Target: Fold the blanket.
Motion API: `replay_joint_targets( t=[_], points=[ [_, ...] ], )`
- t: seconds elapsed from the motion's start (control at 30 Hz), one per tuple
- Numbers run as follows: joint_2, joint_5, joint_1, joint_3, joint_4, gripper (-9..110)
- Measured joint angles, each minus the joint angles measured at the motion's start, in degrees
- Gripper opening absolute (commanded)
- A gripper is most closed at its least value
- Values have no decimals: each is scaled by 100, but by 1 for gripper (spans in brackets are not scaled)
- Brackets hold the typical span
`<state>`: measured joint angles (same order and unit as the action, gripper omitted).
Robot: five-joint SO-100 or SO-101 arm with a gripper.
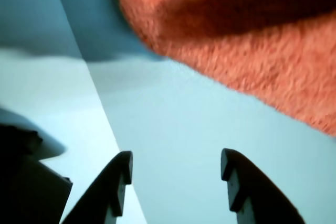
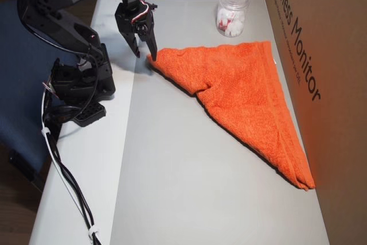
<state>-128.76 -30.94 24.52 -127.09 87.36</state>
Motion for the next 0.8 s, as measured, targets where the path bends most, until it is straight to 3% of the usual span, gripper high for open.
replay_joint_targets(
  t=[0.5, 0.8],
  points=[
    [967, 0, 510, 0, -378, 17],
    [1529, 0, 677, -202, -1573, 17]
  ],
)
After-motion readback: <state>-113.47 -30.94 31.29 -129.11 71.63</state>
